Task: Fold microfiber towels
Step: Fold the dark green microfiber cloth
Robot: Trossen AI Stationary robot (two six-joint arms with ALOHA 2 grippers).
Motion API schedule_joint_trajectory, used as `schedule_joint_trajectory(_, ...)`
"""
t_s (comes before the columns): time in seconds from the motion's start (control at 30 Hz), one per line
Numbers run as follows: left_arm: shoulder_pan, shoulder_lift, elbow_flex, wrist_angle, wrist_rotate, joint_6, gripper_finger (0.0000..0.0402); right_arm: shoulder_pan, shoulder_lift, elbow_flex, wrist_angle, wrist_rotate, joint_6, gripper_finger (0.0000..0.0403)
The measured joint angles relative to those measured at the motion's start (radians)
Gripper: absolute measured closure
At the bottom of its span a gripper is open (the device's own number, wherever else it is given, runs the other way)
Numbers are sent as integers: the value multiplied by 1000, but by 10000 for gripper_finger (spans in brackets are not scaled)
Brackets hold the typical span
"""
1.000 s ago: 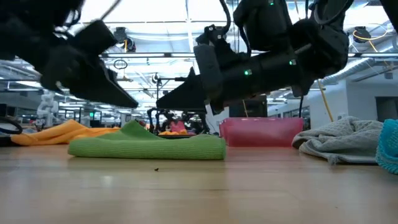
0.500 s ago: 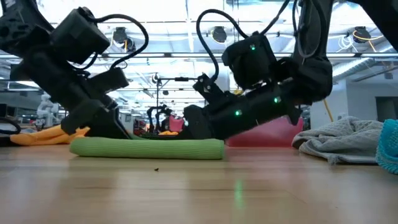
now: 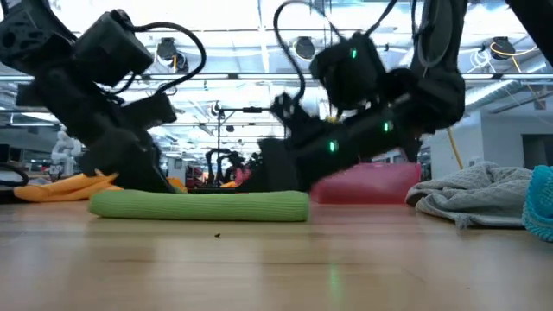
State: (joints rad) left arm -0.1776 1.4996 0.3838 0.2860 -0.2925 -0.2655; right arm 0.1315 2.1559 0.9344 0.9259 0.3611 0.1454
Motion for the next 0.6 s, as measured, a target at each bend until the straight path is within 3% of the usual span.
schedule_joint_trajectory(0.33,-105,-230,-1,-99,-12,-36,309,62,-207,1,-202,-26,-34,403)
schedule_joint_trajectory(0.6,-254,-302,23,-104,-138,-50,309,188,-338,1,-472,-25,23,403)
